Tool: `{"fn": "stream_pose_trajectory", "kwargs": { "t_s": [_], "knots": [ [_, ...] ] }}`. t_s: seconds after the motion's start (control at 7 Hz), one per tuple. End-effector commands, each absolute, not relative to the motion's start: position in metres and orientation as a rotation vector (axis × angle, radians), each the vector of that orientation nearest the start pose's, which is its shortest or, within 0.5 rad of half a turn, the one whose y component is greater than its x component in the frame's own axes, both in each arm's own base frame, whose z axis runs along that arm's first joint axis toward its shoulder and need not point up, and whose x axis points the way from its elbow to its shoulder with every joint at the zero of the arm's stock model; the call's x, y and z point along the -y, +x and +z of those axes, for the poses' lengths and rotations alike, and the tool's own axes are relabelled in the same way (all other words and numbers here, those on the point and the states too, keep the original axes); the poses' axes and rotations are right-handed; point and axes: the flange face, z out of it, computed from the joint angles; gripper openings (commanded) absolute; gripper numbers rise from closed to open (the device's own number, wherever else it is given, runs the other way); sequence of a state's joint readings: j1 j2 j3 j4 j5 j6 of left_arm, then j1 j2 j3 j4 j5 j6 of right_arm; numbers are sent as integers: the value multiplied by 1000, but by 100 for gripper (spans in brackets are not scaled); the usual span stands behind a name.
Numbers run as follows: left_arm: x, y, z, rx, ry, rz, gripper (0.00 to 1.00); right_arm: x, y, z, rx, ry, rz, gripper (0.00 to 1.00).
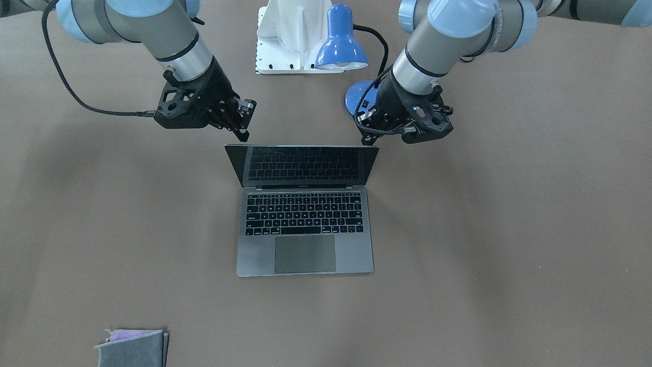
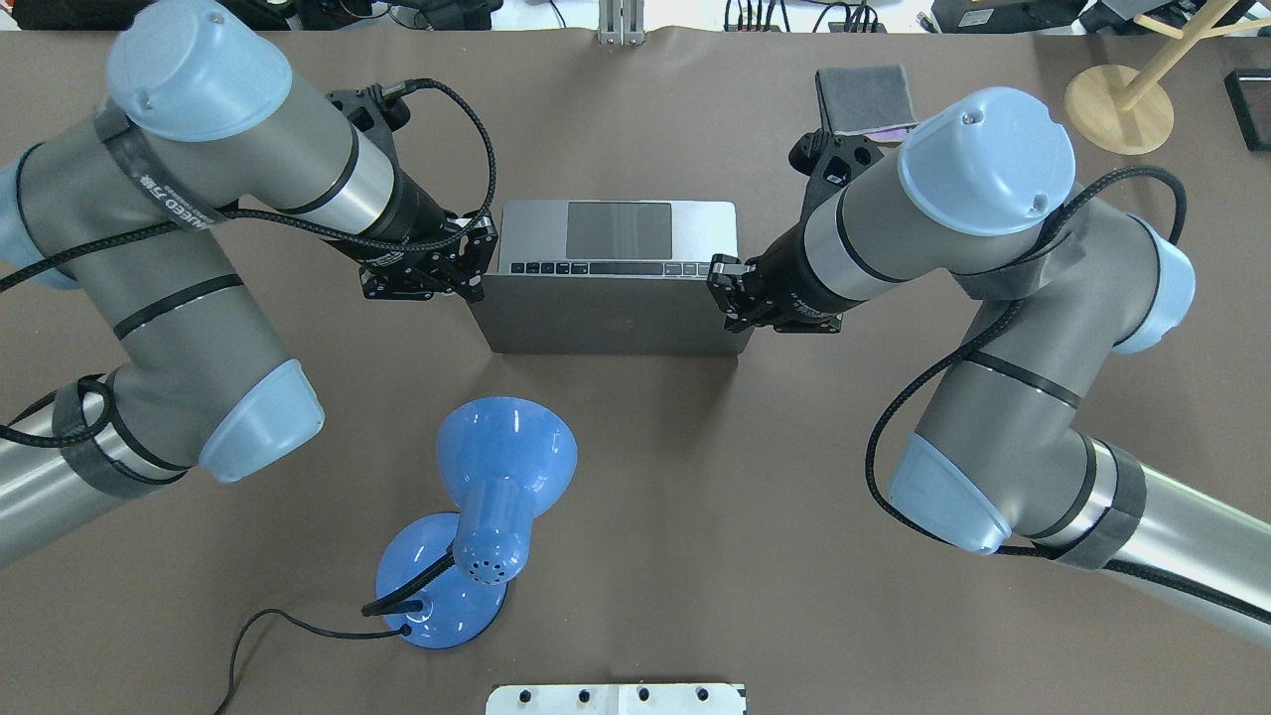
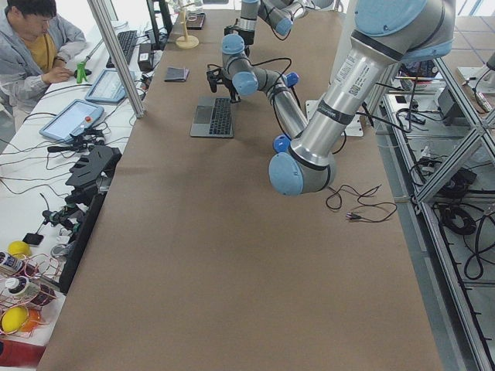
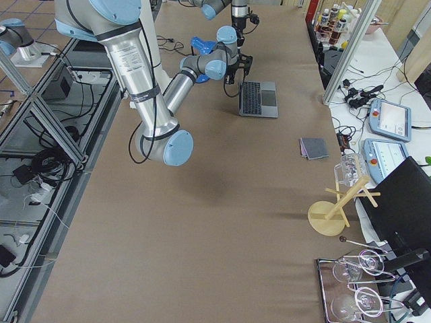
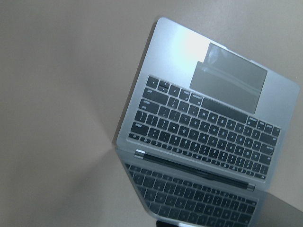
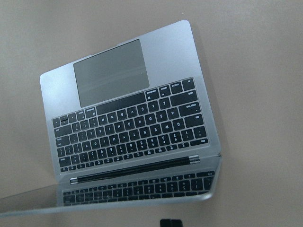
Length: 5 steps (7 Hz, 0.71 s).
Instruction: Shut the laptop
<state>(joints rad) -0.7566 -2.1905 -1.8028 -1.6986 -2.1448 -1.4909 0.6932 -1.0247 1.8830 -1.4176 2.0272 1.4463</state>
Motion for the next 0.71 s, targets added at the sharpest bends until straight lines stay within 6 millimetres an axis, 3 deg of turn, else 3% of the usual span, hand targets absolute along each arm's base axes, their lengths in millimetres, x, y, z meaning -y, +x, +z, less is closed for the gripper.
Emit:
{"fn": "stream_pose_trajectory", "kwargs": {
  "t_s": [0.0, 0.29, 0.57],
  "knots": [
    [509, 414, 181, -1091, -86, -335, 0, 502, -423, 185, 1050, 33, 298, 0],
    [530, 427, 179, -1089, -44, -357, 0, 527, -427, 195, 1016, 47, 294, 0],
    [547, 438, 185, -1080, -21, -375, 0, 546, -435, 192, 999, 52, 294, 0]
  ]
}}
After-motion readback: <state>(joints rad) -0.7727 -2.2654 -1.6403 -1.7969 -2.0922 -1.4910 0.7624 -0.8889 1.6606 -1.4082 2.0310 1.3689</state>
